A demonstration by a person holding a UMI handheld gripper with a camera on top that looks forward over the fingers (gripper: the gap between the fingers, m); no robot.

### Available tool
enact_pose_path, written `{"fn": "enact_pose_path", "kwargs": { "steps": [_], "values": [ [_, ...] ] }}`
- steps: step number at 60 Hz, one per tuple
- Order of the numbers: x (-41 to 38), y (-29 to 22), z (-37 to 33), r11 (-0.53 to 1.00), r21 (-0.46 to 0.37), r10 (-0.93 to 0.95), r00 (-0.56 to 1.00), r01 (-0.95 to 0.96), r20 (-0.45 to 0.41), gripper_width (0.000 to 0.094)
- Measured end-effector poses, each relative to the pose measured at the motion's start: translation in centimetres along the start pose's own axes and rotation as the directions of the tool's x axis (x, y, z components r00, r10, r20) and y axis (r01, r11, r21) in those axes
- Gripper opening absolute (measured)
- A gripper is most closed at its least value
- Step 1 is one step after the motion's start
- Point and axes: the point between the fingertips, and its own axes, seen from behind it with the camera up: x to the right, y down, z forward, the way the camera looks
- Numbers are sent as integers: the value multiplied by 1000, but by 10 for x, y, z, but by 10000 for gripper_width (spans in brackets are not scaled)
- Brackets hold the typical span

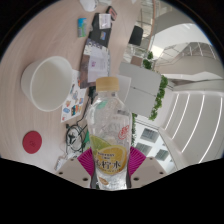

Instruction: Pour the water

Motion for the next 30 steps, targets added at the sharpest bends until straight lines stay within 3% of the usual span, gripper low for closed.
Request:
{"fn": "enact_pose_path", "kwargs": {
  "steps": [2,3,4,6,9,12,14,19,27,30],
  "values": [
    [4,6,1,984,-2,179,984,-179,0,394],
    [-1,11,-18,955,-14,293,954,-295,-61,394],
    [7,12,-3,931,-12,365,931,-365,7,361],
    [8,15,-3,846,15,533,846,-533,14,395],
    [6,15,-2,632,50,770,634,-773,73,362],
    [-10,15,-25,318,84,942,325,-944,88,413],
    [-17,9,-13,166,63,967,175,-984,187,433],
    [-52,2,-23,-162,39,951,-145,-986,275,476],
    [-116,-10,-10,-337,-56,861,-331,-940,386,509],
    [-115,-2,-7,-285,-74,865,-289,-956,411,508]
  ]
}}
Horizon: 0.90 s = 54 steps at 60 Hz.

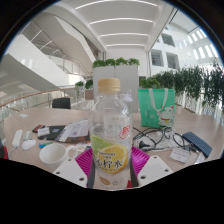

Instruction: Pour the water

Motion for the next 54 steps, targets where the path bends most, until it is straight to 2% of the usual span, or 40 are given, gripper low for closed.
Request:
{"fn": "enact_pose_path", "kwargs": {
  "steps": [4,9,13,15,26,30,32,35,37,39,42,54],
  "values": [
    [0,30,9,999,32,-8,999,6,42,509],
    [7,28,-1,998,60,-31,999,28,43,515],
    [6,50,4,998,43,-38,997,35,62,518],
    [7,47,1,997,76,-30,998,26,59,519],
    [12,46,2,995,94,6,996,-15,92,538],
    [11,49,1,998,64,3,996,-9,93,571],
    [13,58,1,1000,7,15,996,-16,90,606],
    [12,71,-7,997,-73,33,996,-27,85,722],
    [11,72,-15,995,-97,45,995,-37,87,814],
    [12,69,-26,994,-103,52,996,-44,75,859],
    [11,66,-43,993,-108,50,997,-44,57,836],
    [-9,42,-129,992,-116,52,998,-55,-32,834]
  ]
}}
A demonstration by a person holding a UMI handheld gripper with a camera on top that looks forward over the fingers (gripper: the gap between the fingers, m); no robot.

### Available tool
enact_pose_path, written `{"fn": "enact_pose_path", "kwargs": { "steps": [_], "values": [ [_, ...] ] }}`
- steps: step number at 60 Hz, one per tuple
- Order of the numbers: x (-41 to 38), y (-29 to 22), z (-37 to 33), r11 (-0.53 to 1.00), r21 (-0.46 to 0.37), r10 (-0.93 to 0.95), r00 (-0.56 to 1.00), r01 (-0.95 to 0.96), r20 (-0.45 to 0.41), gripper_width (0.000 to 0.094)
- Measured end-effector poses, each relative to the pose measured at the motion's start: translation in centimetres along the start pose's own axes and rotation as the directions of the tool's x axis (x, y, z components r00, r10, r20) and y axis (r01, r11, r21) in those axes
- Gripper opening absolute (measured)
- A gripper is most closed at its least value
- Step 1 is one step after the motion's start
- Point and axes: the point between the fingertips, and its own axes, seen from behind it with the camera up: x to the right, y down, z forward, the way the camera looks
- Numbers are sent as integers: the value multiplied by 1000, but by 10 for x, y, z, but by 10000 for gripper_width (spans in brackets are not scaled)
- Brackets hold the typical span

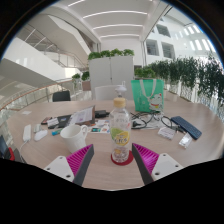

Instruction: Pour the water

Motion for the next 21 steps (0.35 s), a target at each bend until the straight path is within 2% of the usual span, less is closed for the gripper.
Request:
{"fn": "enact_pose_path", "kwargs": {
  "steps": [15,21],
  "values": [
    [-56,-20,-124,998,47,46,995,-42,-84,833],
    [-70,-27,-164,998,38,48,994,-44,-102,828]
  ]
}}
